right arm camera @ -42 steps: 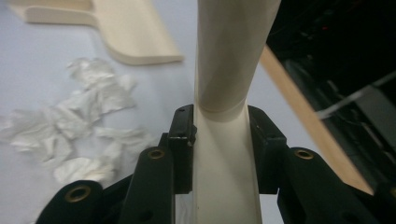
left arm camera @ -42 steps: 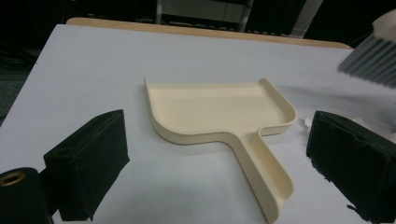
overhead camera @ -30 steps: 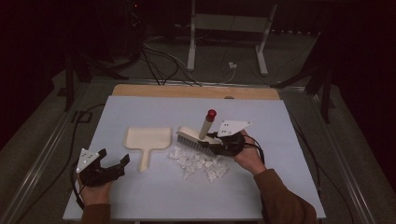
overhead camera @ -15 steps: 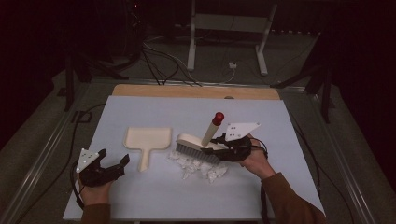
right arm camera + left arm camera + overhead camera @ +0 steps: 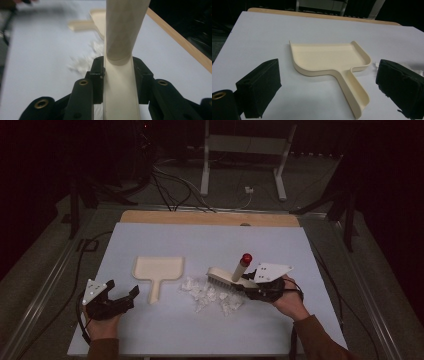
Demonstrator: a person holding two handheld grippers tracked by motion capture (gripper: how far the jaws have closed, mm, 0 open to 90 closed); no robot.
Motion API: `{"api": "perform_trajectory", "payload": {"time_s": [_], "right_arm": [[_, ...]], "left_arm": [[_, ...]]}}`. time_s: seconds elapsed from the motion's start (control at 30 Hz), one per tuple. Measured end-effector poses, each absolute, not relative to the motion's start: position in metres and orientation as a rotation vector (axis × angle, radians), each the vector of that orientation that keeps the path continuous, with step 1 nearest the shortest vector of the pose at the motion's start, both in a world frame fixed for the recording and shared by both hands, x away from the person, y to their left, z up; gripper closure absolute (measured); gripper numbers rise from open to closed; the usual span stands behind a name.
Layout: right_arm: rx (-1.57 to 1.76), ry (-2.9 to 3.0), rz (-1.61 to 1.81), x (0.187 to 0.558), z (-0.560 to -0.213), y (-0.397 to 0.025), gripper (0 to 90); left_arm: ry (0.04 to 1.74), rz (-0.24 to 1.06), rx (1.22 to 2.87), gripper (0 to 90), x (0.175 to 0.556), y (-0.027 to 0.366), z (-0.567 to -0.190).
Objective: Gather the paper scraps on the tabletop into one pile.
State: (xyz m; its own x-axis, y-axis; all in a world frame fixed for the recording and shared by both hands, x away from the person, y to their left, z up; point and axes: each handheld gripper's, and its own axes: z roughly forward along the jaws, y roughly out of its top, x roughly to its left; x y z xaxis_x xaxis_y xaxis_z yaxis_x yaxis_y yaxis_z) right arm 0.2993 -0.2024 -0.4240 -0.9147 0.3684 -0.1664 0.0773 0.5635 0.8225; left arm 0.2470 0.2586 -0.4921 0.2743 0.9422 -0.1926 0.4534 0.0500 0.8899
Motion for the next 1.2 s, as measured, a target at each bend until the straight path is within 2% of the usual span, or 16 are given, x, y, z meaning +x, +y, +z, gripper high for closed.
{"api": "perform_trajectory", "payload": {"time_s": [0.17,0.3,0.67,0.97,1.2], "right_arm": [[0.423,2.455,1.162,0.306,-0.44,-0.209,67.5],[0.512,2.433,1.2,0.315,-0.445,-0.216,67.5],[0.375,2.485,1.462,0.296,-0.418,-0.221,67.5],[0.385,2.356,1.415,0.294,-0.401,-0.221,67.4],[0.434,2.269,1.343,0.297,-0.4,-0.223,67.4]], "left_arm": [[1.331,0.626,1.568,6.5,0.247,0.258,-0.492],[1.332,0.627,1.563,6.6,0.247,0.259,-0.492],[1.333,0.625,1.565,6.6,0.247,0.258,-0.492],[1.332,0.624,1.57,6.6,0.247,0.258,-0.493],[1.333,0.625,1.571,6.6,0.247,0.259,-0.493]]}}
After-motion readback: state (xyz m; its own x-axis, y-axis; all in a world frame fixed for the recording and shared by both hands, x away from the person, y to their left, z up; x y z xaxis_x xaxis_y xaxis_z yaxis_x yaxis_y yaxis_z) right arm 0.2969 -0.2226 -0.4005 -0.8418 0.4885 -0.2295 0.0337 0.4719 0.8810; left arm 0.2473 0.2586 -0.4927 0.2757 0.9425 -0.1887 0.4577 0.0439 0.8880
